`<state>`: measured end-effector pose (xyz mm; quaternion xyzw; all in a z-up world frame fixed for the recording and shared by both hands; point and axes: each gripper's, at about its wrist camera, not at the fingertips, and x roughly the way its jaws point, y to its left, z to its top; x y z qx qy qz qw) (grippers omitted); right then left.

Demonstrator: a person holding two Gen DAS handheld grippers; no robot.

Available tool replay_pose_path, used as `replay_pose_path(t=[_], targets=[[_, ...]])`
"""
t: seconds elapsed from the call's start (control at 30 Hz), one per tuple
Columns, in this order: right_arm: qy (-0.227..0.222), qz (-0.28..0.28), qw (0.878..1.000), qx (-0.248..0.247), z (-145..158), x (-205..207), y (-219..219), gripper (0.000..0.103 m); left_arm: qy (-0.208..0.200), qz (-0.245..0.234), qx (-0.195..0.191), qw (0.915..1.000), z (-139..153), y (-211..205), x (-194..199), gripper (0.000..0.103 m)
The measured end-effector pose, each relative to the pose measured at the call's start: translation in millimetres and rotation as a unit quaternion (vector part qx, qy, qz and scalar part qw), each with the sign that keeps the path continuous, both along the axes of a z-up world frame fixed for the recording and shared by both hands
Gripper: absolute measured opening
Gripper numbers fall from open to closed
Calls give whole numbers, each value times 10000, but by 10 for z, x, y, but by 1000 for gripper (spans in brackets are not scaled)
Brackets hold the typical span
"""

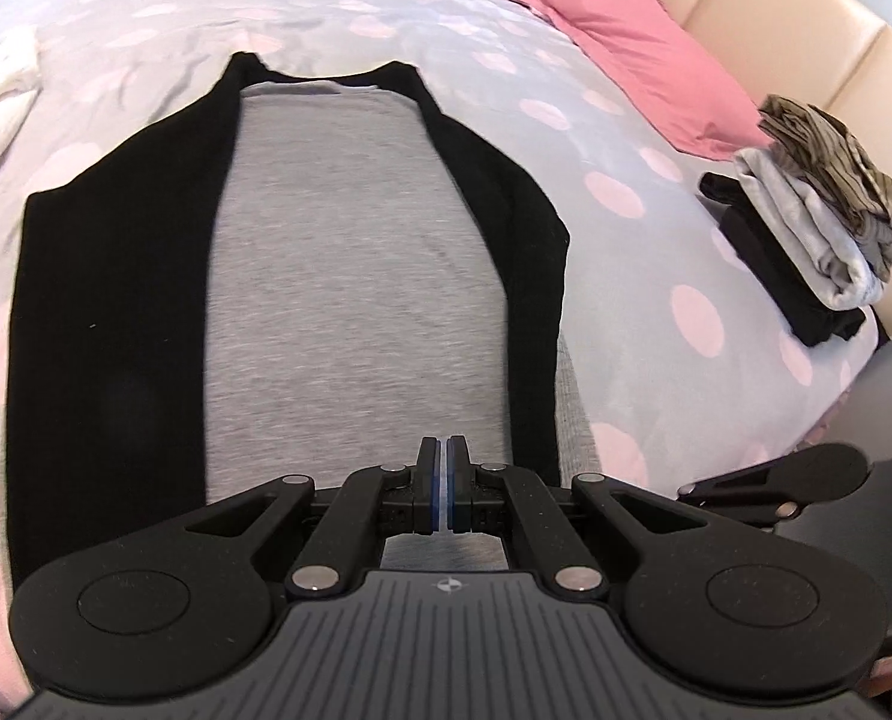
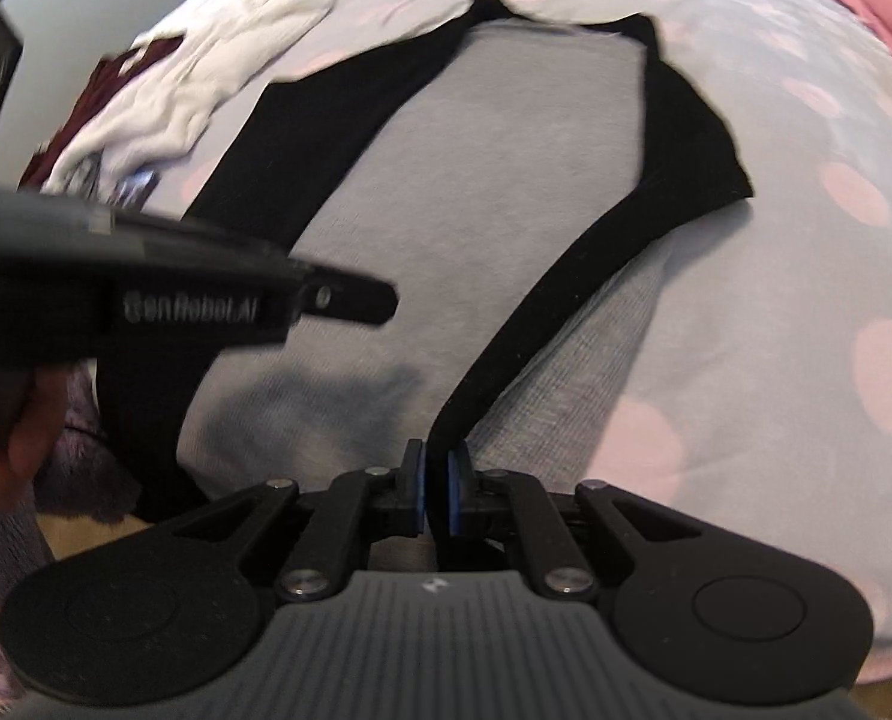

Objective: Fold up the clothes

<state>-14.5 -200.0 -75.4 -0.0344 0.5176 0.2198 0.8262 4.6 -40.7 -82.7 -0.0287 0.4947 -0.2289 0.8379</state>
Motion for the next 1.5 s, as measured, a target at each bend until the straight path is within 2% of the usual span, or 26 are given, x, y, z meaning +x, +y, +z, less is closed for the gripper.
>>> replay_pose_path(t=[0.03,0.13,0.2,0.27,0.33,0.4,0.43,0.5,0.57,0.63,0.7,0.8,0.87,0.97,1.07,1.23,1.27,1.37,1.47,1.5], targets=[[27,66,10000,-25,-41,4,17,9,16,0,7,10000,-9,13,6,0],[78,247,9997,53,-116,12,10,22,61,-33,38,10000,-35,22,20,0],[177,332,9991,218,-81,7,-12,42,61,-88,88,9999,-29,11,17,0],[242,400,9987,225,1,-18,-32,48,58,-144,139,9998,-15,-4,17,0],[208,458,9987,127,106,-69,-86,50,30,-216,177,9996,20,-42,27,0],[69,469,9989,-38,199,-111,-164,62,-28,-338,224,9992,62,-113,52,0],[-9,424,9990,-151,229,-117,-211,63,-69,-413,250,9988,84,-162,81,1],[-129,297,9988,-370,274,-110,-299,63,-152,-562,303,9978,129,-260,139,9],[-53,79,9982,-591,239,-64,-386,63,-254,-756,420,9959,171,-379,205,23],[26,-130,9961,-871,193,-46,-476,65,-346,-979,619,9927,198,-534,286,24],[69,-315,9934,-1105,169,-34,-557,74,-425,-1200,841,9883,217,-705,371,24],[76,-569,9907,-1235,169,-8,-664,75,-697,-1506,1138,9795,226,-983,473,24],[50,-638,9910,-1176,180,14,-704,75,-929,-1702,1316,9722,226,-1174,532,25],[32,-665,9919,-1077,193,34,-778,75,-1245,-2038,1354,9616,191,-1426,622,24],[89,-692,9925,-1003,155,60,-821,75,-1328,-2365,1516,9505,71,-1659,723,25],[191,-763,9926,-924,78,75,-898,75,-1285,-2692,2157,9298,-259,-1918,861,25],[198,-772,9926,-919,83,79,-905,76,-1245,-2681,2255,9283,-309,-1936,890,25],[169,-738,9931,-891,94,70,-899,76,-1121,-2505,2356,9323,-389,-1937,991,25],[120,-707,9939,-842,118,100,-909,76,-1075,-2420,2237,9380,-374,-1893,1045,23],[110,-699,9940,-835,109,108,-911,76,-1066,-2372,2206,9401,-367,-1877,1066,18]])
